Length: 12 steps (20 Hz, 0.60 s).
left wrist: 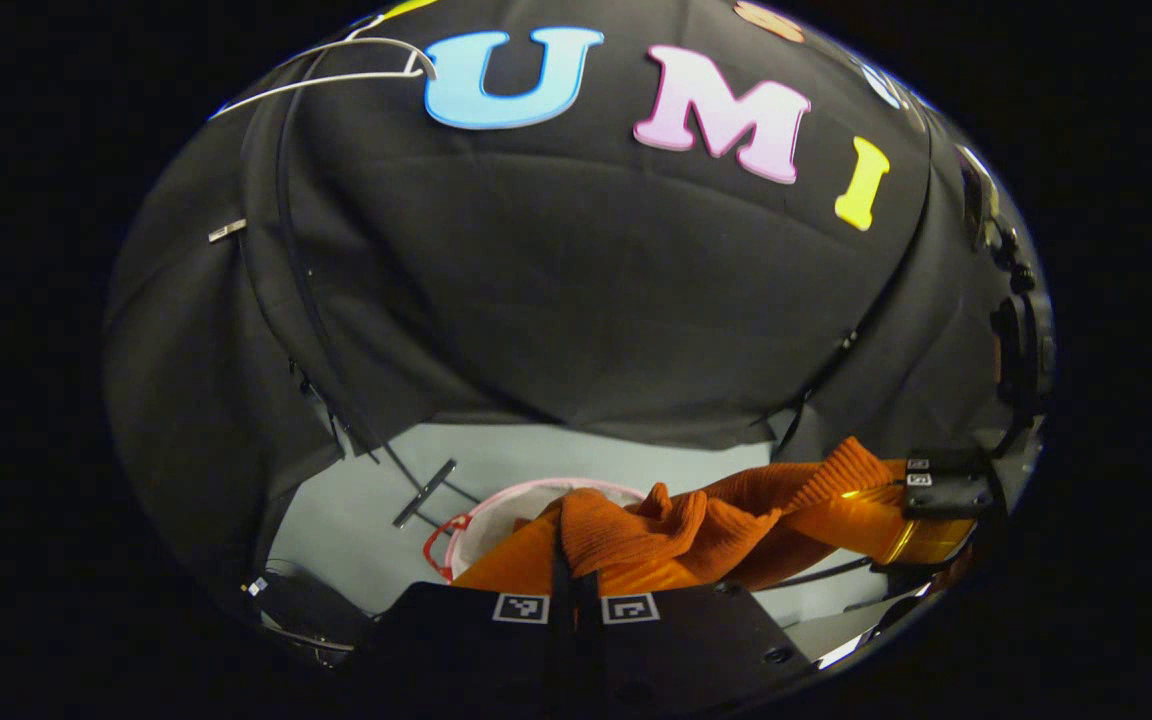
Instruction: Grasp the clothes on the hanger with both hands and then place them into the laundry hamper below.
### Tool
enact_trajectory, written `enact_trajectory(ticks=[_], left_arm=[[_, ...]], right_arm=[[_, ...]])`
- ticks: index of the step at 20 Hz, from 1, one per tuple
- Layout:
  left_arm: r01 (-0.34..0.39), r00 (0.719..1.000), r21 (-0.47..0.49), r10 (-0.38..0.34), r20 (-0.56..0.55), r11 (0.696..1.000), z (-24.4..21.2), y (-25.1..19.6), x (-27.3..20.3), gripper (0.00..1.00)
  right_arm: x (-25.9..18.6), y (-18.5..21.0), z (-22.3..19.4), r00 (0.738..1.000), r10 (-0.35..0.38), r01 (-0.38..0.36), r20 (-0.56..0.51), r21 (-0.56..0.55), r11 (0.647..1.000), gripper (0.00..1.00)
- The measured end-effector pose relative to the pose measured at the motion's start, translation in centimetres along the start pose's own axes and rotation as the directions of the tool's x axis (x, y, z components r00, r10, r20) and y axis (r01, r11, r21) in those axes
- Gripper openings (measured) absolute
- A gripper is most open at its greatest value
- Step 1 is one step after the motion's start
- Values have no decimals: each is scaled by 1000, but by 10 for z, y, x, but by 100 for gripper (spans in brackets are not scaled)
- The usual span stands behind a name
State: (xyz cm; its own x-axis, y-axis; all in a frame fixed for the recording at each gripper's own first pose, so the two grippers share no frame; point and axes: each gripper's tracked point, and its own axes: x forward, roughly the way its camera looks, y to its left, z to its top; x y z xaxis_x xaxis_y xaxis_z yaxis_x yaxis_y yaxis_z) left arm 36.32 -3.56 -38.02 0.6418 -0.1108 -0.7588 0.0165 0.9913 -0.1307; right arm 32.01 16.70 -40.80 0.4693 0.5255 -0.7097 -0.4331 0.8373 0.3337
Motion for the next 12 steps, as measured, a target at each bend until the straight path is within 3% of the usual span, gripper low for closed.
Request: enact_trajectory(ticks=[3,5,7,8,11,12], left_arm=[[-18,996,19,19,-89,1000,-31,4,23,5],[-50,988,49,56,-144,998,-49,12,32,5],[-41,980,71,54,-191,997,-65,12,35,9],[-18,979,70,32,-202,997,-70,8,38,16],[-39,979,60,51,-198,997,-70,16,40,94],[-43,979,46,52,-199,998,-68,16,36,92]], right_arm=[[19,-19,-30,995,-73,71,-72,-32,997,5],[25,-21,-44,993,-69,68,-93,-17,998,8],[24,-26,-54,989,-82,82,-120,-1,997,34],[25,-29,-60,987,-83,84,-138,4,996,46],[27,-42,-81,975,-117,123,-188,17,992,85],[27,-48,-85,969,-142,147,-203,12,989,98]])
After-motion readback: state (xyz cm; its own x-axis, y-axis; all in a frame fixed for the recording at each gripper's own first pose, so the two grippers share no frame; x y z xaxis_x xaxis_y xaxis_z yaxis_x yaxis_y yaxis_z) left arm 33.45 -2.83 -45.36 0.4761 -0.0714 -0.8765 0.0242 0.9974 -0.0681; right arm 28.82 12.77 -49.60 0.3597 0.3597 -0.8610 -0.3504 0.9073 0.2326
